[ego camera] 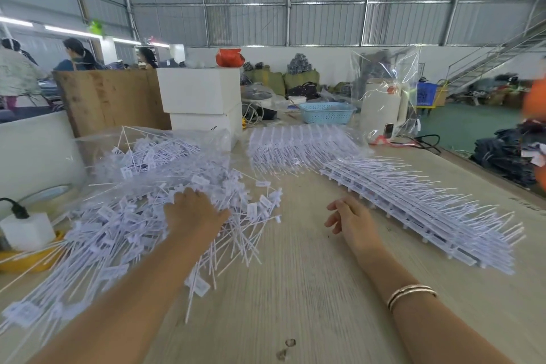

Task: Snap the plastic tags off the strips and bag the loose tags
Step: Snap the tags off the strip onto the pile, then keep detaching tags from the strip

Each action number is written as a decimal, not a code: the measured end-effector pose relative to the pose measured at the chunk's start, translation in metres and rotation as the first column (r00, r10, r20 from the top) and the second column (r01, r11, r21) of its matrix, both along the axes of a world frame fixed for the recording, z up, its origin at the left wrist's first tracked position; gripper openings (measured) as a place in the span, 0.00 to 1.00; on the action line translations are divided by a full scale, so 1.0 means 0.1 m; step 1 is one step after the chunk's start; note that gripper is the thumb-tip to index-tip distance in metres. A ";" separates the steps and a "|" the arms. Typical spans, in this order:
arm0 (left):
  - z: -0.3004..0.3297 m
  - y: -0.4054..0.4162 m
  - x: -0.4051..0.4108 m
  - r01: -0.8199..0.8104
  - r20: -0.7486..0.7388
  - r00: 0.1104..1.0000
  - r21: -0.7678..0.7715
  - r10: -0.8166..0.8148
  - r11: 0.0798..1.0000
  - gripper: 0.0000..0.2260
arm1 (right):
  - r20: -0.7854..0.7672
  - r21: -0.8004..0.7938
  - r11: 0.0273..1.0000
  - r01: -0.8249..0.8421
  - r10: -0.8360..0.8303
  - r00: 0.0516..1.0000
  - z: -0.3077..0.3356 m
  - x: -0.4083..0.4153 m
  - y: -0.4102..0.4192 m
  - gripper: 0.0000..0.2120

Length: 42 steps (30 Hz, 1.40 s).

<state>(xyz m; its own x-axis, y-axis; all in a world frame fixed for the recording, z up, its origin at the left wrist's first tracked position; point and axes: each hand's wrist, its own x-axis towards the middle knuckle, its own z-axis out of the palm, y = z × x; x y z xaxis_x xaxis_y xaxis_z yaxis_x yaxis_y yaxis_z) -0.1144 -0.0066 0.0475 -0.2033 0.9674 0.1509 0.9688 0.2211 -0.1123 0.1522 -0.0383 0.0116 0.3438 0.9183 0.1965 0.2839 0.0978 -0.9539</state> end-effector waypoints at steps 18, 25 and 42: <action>-0.24 -0.05 0.46 0.402 -0.108 0.908 -0.051 -0.405 0.914 0.31 | 0.233 -0.118 0.993 -0.001 0.028 0.972 0.02 0.01 0.03 0.14; -0.19 -0.24 1.04 0.644 0.207 0.682 0.285 -0.702 0.710 0.17 | 0.298 -0.035 0.994 0.107 -0.092 0.950 0.04 -0.02 0.06 0.12; -0.36 -0.14 1.77 0.498 0.947 0.203 0.120 -0.250 0.859 0.14 | 0.885 -0.301 0.819 0.488 0.050 0.462 -0.03 0.40 0.19 0.25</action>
<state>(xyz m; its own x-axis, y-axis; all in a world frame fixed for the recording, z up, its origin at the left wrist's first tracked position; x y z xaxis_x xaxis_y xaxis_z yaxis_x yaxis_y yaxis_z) 0.0631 -0.0205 0.0118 0.3137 0.9490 -0.0316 0.4011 -0.1022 0.9103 0.1920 -0.0193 0.0081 0.4614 0.8818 0.0973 0.8853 -0.4504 -0.1160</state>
